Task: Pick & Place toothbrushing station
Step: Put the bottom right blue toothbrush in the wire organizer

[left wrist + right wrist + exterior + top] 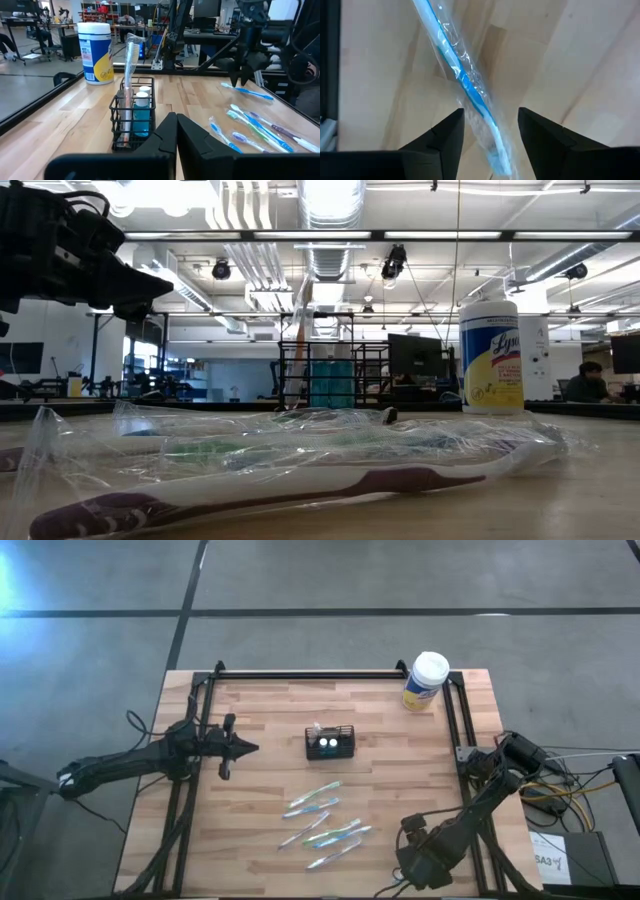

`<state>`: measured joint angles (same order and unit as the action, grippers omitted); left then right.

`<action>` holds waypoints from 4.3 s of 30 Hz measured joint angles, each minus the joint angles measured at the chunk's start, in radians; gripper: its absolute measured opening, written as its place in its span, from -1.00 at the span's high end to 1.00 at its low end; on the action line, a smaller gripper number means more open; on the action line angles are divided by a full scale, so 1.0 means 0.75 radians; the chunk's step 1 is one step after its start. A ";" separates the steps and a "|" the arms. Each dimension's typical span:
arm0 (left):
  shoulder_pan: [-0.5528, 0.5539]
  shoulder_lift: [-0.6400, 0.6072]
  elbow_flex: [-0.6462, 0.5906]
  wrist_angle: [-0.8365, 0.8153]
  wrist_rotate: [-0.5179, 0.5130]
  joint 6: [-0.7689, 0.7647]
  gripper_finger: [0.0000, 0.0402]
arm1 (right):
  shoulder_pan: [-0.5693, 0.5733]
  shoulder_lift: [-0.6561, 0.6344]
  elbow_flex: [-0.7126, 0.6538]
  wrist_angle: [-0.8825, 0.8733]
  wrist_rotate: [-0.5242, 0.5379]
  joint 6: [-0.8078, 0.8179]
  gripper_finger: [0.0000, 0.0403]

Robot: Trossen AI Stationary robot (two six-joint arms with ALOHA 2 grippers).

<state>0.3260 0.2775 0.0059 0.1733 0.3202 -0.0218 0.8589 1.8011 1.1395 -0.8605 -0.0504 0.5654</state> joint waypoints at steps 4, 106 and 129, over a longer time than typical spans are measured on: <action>0.000 0.000 0.000 0.000 0.000 -0.023 0.96 | 0.000 0.000 -0.072 0.075 0.000 -0.038 0.10; -0.325 1.310 1.015 0.051 0.075 0.141 0.21 | -0.896 0.003 0.744 -0.292 0.396 -0.627 0.91; -0.324 1.322 1.014 0.073 0.038 0.180 0.88 | -0.896 0.003 0.742 -0.278 0.409 -0.635 0.91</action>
<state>0.0830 1.2690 0.7662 0.2279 0.3488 0.1130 0.1871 1.8030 1.6958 -1.0691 0.2564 0.0890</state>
